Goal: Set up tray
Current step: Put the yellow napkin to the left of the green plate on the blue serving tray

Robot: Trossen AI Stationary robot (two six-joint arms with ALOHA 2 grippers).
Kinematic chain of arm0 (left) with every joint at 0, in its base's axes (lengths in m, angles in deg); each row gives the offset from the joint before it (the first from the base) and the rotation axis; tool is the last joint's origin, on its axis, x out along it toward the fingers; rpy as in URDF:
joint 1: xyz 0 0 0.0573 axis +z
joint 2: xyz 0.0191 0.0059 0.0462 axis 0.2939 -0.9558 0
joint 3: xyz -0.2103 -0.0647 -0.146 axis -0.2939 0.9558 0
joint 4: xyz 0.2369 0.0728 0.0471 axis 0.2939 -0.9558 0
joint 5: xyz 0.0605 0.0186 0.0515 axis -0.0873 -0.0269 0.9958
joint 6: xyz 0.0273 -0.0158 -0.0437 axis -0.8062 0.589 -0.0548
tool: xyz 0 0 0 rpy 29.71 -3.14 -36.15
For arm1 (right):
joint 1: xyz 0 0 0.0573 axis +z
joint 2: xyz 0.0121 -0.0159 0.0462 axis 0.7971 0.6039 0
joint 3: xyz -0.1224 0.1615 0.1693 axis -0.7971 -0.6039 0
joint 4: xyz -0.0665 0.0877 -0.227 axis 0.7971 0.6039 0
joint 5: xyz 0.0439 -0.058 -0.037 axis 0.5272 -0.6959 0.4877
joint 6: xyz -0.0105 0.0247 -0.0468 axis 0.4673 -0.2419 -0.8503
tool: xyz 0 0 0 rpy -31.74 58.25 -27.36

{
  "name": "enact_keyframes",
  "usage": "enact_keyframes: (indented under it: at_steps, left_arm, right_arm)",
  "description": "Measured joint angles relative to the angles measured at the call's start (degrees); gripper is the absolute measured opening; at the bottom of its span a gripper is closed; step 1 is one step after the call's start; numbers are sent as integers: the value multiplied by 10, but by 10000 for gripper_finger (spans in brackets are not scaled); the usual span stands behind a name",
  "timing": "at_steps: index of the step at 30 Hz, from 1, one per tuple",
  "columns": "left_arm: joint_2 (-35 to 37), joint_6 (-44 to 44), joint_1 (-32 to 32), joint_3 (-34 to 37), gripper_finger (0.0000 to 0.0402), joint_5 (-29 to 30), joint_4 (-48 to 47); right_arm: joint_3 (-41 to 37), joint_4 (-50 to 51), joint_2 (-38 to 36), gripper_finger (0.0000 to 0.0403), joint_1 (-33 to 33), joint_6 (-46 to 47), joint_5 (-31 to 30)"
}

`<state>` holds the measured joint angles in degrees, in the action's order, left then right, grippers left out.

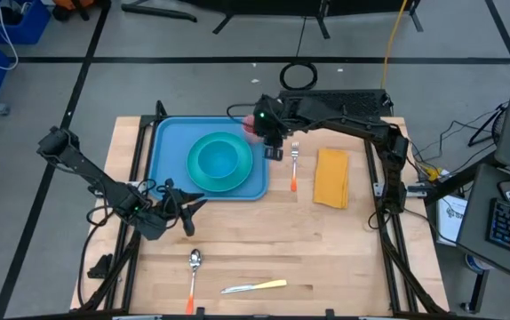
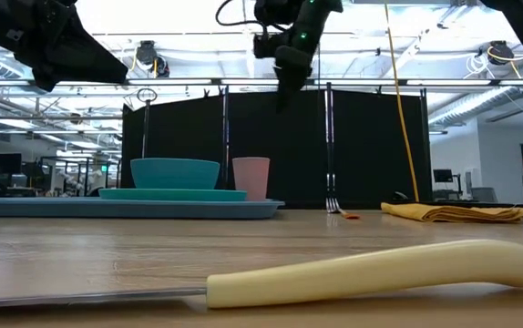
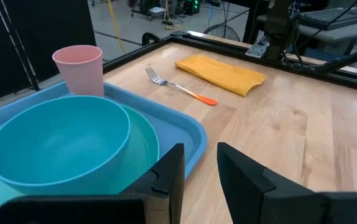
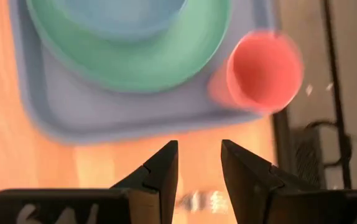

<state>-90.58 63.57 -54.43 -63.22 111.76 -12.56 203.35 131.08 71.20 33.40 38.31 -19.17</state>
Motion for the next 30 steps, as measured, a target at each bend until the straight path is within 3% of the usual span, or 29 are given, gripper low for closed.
enact_keyframes:
  at_steps: [4, 9, 20, 26, 30]
  left_arm:
    - [0, 0, 0, 0, 97, 0, 0]
    - [0, 2, 0, 0, 97, 0, -1]
    - [0, 1, 0, 0, 97, 4, -1]
    - [0, 1, 0, 0, 97, 8, 0]
    - [0, 2, 0, 0, 97, 13, 1]
  right_arm:
    - [-37, 27, -8, 114, 16, 29, -18]
    - [-142, 22, -44, 114, 38, 53, -61]
    - [-423, -125, -186, 114, 74, 145, -58]
    - [-549, -193, -259, 114, 101, 202, 29]
    - [-607, -210, -287, 114, 123, 236, 31]
